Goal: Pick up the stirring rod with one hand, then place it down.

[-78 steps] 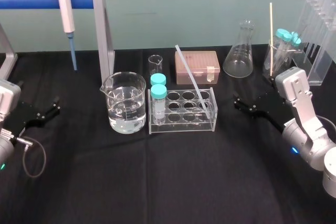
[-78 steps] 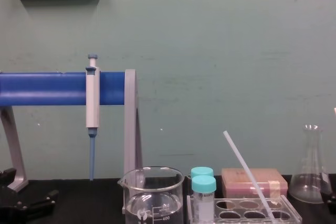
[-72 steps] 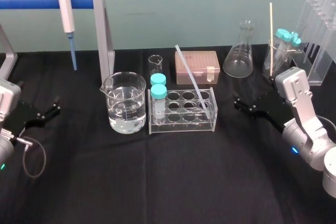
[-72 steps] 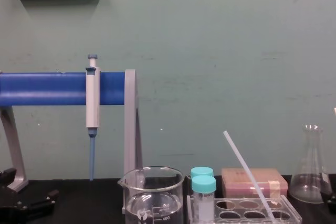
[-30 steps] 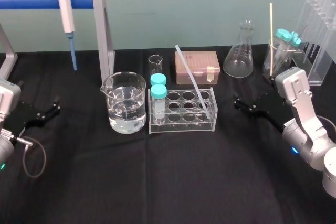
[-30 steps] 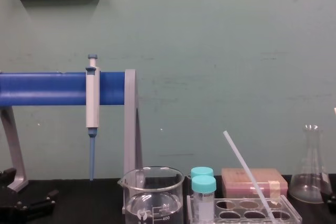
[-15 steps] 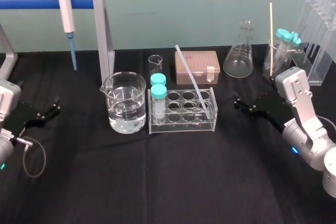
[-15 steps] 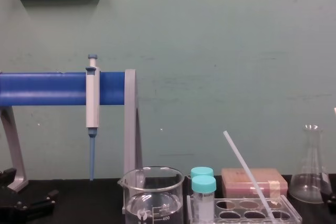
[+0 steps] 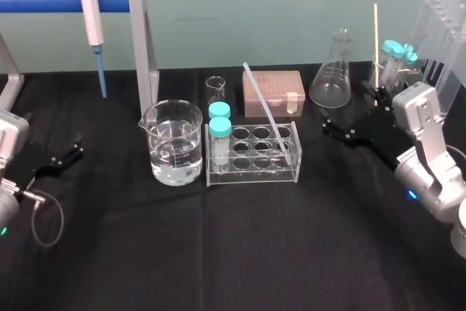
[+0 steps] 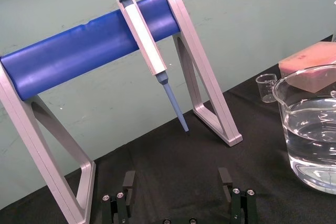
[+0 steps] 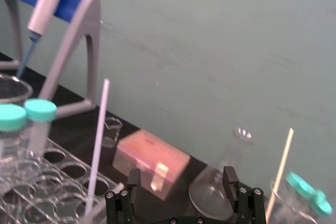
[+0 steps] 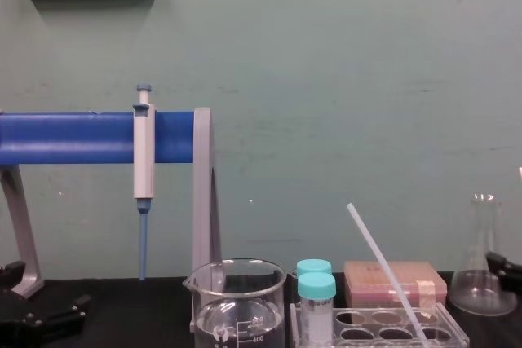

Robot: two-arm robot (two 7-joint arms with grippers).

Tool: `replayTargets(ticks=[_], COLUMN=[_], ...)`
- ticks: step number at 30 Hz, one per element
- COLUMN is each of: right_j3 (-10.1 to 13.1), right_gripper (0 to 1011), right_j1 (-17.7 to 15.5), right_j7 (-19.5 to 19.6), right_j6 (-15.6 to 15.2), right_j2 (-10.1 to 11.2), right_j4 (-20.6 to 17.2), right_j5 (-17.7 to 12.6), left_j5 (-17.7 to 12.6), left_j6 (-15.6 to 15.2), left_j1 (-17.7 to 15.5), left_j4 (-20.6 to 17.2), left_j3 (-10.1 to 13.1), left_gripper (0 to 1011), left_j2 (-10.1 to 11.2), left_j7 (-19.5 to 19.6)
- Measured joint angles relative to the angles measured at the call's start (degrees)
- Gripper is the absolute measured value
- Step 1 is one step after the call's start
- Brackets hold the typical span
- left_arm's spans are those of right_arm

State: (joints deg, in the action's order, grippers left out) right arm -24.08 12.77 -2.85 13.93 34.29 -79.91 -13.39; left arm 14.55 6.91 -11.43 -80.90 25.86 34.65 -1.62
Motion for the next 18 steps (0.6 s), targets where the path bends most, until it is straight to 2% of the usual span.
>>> replayTargets(ticks=[3, 9, 13, 18], right_j3=[0.0, 0.1, 0.0, -0.3], right_gripper=[1000, 1000, 1000, 1000], right_j1=[0.9, 4.3, 7.5, 10.6], right_j7=[-2.0, -8.2, -12.9, -17.2], right_j6=[0.9, 2.4, 2.9, 3.6], right_j2=[-0.4, -2.1, -3.6, -5.1], right_j4=[0.6, 3.5, 6.7, 10.1], right_j5=[-0.6, -3.5, -5.5, -6.5], left_j5=[0.0, 0.0, 0.0, 0.0], left_j6=[0.0, 0.0, 0.0, 0.0], left_j1=[0.0, 0.0, 0.0, 0.0], left_j4=[0.0, 0.0, 0.0, 0.0], left_j3=[0.0, 0.0, 0.0, 0.0], left_gripper=[1000, 1000, 1000, 1000], left_j2=[0.0, 0.0, 0.0, 0.0], left_j7=[0.0, 0.0, 0.0, 0.0])
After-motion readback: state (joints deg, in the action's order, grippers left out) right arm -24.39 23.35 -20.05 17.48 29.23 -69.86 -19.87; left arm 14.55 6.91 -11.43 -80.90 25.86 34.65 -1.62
